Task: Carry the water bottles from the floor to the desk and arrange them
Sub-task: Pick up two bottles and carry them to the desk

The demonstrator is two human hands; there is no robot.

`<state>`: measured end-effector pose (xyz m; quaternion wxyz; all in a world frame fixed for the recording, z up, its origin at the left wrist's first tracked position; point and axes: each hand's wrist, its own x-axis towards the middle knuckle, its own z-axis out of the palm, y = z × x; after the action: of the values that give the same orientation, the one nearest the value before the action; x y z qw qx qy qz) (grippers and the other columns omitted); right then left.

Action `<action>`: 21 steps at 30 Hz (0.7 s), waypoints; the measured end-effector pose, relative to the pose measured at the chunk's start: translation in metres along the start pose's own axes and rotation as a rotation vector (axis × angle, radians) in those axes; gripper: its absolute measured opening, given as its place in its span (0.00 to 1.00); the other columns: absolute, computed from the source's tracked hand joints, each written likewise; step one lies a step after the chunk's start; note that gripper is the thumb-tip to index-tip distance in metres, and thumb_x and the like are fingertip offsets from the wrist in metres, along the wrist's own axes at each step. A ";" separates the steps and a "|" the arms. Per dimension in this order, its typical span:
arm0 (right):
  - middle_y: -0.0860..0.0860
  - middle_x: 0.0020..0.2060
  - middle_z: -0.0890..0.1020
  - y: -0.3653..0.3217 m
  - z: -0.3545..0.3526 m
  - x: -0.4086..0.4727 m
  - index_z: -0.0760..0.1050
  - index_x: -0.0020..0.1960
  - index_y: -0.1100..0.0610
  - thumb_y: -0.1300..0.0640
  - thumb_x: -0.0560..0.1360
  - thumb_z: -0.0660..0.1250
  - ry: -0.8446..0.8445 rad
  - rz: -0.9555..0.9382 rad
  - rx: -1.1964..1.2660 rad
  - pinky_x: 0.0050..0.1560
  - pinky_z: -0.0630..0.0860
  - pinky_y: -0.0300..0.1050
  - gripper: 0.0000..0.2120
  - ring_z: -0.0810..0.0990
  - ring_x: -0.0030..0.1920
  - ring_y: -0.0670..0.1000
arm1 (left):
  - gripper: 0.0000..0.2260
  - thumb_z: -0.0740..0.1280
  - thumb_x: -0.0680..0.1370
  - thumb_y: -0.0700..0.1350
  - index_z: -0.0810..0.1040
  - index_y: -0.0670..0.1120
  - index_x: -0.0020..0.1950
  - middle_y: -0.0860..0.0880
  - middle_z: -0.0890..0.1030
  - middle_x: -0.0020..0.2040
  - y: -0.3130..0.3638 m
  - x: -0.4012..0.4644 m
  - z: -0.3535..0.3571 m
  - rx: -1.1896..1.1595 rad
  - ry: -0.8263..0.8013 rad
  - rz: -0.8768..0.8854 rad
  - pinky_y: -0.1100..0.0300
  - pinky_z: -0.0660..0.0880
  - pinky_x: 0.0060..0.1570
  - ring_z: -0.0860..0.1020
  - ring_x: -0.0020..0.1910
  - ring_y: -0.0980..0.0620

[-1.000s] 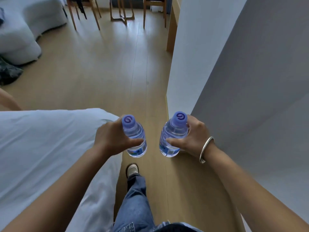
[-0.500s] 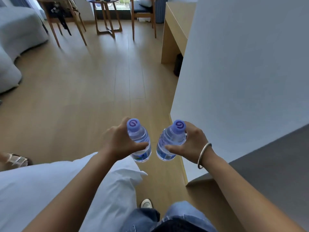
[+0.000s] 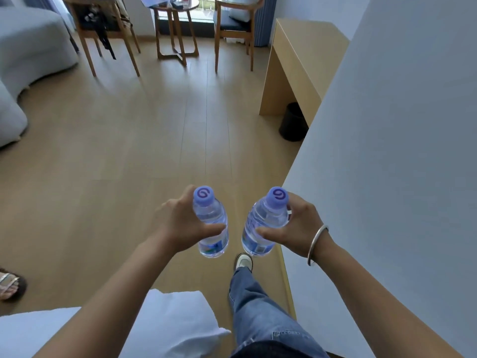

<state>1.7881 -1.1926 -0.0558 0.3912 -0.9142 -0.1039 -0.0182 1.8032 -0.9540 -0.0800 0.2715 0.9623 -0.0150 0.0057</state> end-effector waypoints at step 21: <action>0.46 0.38 0.77 0.101 -0.026 0.383 0.74 0.45 0.49 0.50 0.60 0.76 0.046 0.080 -0.006 0.41 0.76 0.38 0.16 0.76 0.38 0.47 | 0.32 0.61 0.51 0.70 0.71 0.56 0.51 0.56 0.79 0.37 0.015 0.421 0.007 -0.006 0.030 0.083 0.60 0.69 0.38 0.76 0.37 0.49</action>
<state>2.1848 -1.2119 -0.0653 0.3911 -0.9182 -0.0583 -0.0242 2.2230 -0.9813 -0.0696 0.2743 0.9598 -0.0508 0.0314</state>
